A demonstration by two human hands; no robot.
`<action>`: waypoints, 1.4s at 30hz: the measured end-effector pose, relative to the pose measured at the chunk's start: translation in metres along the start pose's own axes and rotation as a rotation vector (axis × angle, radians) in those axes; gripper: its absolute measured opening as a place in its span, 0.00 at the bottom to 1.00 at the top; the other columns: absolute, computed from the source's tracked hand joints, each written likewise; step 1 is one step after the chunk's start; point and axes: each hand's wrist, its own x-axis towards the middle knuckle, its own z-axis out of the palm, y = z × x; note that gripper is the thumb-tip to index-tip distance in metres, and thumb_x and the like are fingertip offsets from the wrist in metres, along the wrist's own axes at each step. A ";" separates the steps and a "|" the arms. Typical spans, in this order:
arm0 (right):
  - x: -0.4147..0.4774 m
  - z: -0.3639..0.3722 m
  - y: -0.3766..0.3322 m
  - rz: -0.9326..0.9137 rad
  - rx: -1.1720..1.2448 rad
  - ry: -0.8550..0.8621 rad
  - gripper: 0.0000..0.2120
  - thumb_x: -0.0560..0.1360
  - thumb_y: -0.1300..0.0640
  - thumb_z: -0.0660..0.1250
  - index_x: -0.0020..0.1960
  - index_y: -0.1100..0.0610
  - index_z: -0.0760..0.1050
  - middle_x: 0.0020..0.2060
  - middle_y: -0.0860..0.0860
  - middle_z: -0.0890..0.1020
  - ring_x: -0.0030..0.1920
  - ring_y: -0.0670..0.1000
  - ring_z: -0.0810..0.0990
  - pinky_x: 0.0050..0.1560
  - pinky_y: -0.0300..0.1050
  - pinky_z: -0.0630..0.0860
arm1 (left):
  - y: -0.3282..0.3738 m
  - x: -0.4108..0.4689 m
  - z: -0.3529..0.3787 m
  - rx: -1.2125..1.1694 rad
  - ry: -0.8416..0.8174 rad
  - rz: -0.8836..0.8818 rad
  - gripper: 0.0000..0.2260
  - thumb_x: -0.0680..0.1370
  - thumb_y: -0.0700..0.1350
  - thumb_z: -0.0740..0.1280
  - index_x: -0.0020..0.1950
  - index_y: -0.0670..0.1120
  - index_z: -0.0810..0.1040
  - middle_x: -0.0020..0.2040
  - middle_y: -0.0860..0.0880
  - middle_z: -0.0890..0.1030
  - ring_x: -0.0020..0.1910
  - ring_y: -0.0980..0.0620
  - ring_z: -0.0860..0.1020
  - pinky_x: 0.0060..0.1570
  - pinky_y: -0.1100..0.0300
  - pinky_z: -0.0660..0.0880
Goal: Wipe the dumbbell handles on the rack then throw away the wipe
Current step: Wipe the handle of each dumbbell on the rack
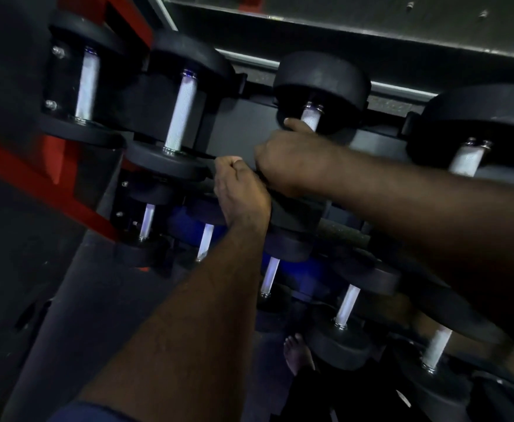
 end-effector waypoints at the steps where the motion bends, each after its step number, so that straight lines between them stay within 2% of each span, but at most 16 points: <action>1: -0.005 0.004 -0.001 0.012 0.021 0.056 0.12 0.82 0.56 0.57 0.61 0.55 0.75 0.58 0.51 0.79 0.67 0.54 0.73 0.77 0.61 0.55 | 0.001 0.000 0.000 0.002 0.005 0.011 0.09 0.79 0.47 0.57 0.49 0.48 0.76 0.52 0.45 0.81 0.54 0.42 0.78 0.59 0.47 0.73; 7: 0.010 -0.004 -0.009 0.079 0.068 -0.098 0.15 0.81 0.55 0.59 0.65 0.55 0.75 0.66 0.52 0.78 0.69 0.55 0.73 0.76 0.63 0.56 | -0.004 0.001 0.001 0.025 0.006 0.038 0.07 0.83 0.42 0.57 0.51 0.47 0.75 0.55 0.43 0.81 0.57 0.41 0.76 0.61 0.48 0.71; 9: -0.004 -0.004 -0.008 0.086 0.092 -0.051 0.14 0.81 0.56 0.59 0.64 0.55 0.75 0.63 0.51 0.78 0.70 0.54 0.73 0.77 0.63 0.54 | -0.004 -0.002 0.001 0.029 -0.014 0.057 0.07 0.82 0.43 0.57 0.51 0.46 0.75 0.56 0.42 0.81 0.57 0.41 0.76 0.61 0.48 0.71; 12: -0.014 0.003 -0.003 0.095 0.097 0.056 0.12 0.83 0.55 0.55 0.63 0.54 0.74 0.50 0.49 0.74 0.68 0.53 0.72 0.78 0.62 0.48 | -0.004 -0.002 0.000 0.040 -0.016 0.072 0.08 0.81 0.46 0.57 0.51 0.47 0.75 0.55 0.42 0.81 0.56 0.40 0.76 0.59 0.48 0.72; 15: -0.002 0.011 -0.003 0.111 0.086 0.002 0.12 0.82 0.55 0.58 0.63 0.52 0.75 0.53 0.49 0.78 0.67 0.53 0.74 0.78 0.63 0.46 | -0.008 0.003 0.002 0.050 -0.013 0.080 0.06 0.83 0.44 0.57 0.51 0.48 0.73 0.56 0.42 0.81 0.57 0.40 0.77 0.59 0.48 0.72; 19: 0.010 0.012 -0.001 0.068 0.113 0.018 0.12 0.81 0.60 0.60 0.62 0.56 0.76 0.61 0.54 0.80 0.67 0.57 0.74 0.76 0.60 0.56 | -0.009 0.004 0.005 0.072 0.005 0.067 0.06 0.83 0.44 0.55 0.55 0.47 0.71 0.58 0.42 0.80 0.56 0.39 0.77 0.58 0.46 0.73; 22: -0.007 0.016 0.002 0.025 0.042 0.160 0.13 0.78 0.59 0.63 0.60 0.51 0.79 0.57 0.51 0.81 0.62 0.57 0.78 0.71 0.55 0.64 | -0.011 0.007 0.006 0.086 -0.007 0.091 0.07 0.82 0.44 0.55 0.56 0.47 0.71 0.57 0.42 0.80 0.56 0.39 0.77 0.57 0.48 0.73; 24: -0.023 0.028 0.005 0.075 0.163 0.311 0.13 0.73 0.59 0.65 0.54 0.47 0.82 0.48 0.50 0.83 0.53 0.57 0.81 0.56 0.49 0.72 | -0.012 0.007 0.005 0.078 -0.014 0.099 0.05 0.83 0.43 0.56 0.55 0.47 0.71 0.57 0.42 0.80 0.56 0.40 0.76 0.52 0.53 0.69; 26: -0.040 0.045 0.008 0.182 0.467 0.363 0.13 0.72 0.59 0.68 0.52 0.45 0.84 0.44 0.52 0.84 0.48 0.57 0.82 0.48 0.45 0.74 | -0.010 0.005 0.005 0.081 -0.022 0.093 0.05 0.83 0.43 0.56 0.55 0.48 0.71 0.58 0.43 0.80 0.55 0.44 0.74 0.49 0.58 0.63; 29: -0.051 0.061 0.003 0.413 0.872 0.439 0.09 0.72 0.59 0.74 0.47 0.46 0.86 0.42 0.46 0.87 0.44 0.46 0.84 0.47 0.35 0.75 | -0.009 0.004 0.003 0.082 -0.031 0.096 0.04 0.84 0.42 0.57 0.54 0.48 0.71 0.58 0.43 0.80 0.52 0.46 0.73 0.47 0.62 0.61; 31: -0.051 0.073 -0.004 0.606 1.034 0.524 0.09 0.70 0.60 0.75 0.42 0.45 0.84 0.37 0.42 0.85 0.40 0.41 0.83 0.46 0.35 0.77 | -0.011 0.006 0.003 0.080 -0.010 0.116 0.04 0.83 0.41 0.57 0.53 0.48 0.71 0.58 0.42 0.80 0.54 0.43 0.75 0.50 0.60 0.63; 34: -0.049 0.084 -0.004 0.843 1.058 0.547 0.04 0.70 0.57 0.74 0.43 0.49 0.82 0.36 0.43 0.81 0.41 0.44 0.81 0.44 0.34 0.72 | -0.013 0.009 0.006 0.095 -0.007 0.130 0.05 0.83 0.40 0.57 0.53 0.49 0.71 0.56 0.42 0.81 0.54 0.42 0.76 0.50 0.59 0.64; 36: -0.038 0.086 0.000 0.968 1.178 0.489 0.05 0.70 0.56 0.75 0.45 0.52 0.84 0.38 0.44 0.83 0.44 0.46 0.82 0.44 0.36 0.75 | -0.013 0.009 0.006 0.098 -0.006 0.132 0.05 0.83 0.40 0.57 0.53 0.49 0.70 0.55 0.42 0.81 0.53 0.43 0.75 0.48 0.61 0.63; 37: -0.031 0.088 0.001 0.971 1.229 0.458 0.06 0.69 0.57 0.74 0.46 0.52 0.84 0.40 0.46 0.85 0.46 0.47 0.83 0.47 0.38 0.78 | -0.013 0.009 0.006 0.097 -0.007 0.129 0.05 0.83 0.40 0.57 0.53 0.48 0.71 0.55 0.42 0.81 0.53 0.43 0.76 0.48 0.61 0.62; 40: -0.019 0.096 -0.001 0.768 1.431 0.301 0.10 0.68 0.58 0.71 0.49 0.53 0.85 0.44 0.50 0.87 0.49 0.53 0.86 0.55 0.54 0.83 | -0.013 0.010 0.005 0.084 -0.014 0.122 0.06 0.83 0.40 0.57 0.55 0.46 0.73 0.55 0.43 0.81 0.54 0.43 0.76 0.48 0.60 0.63; 42: -0.030 0.094 0.005 0.685 1.503 0.221 0.09 0.71 0.65 0.71 0.49 0.56 0.84 0.47 0.55 0.87 0.49 0.53 0.86 0.57 0.56 0.82 | -0.009 0.008 0.005 0.088 -0.014 0.118 0.07 0.83 0.40 0.57 0.56 0.45 0.74 0.55 0.44 0.81 0.54 0.44 0.77 0.49 0.59 0.64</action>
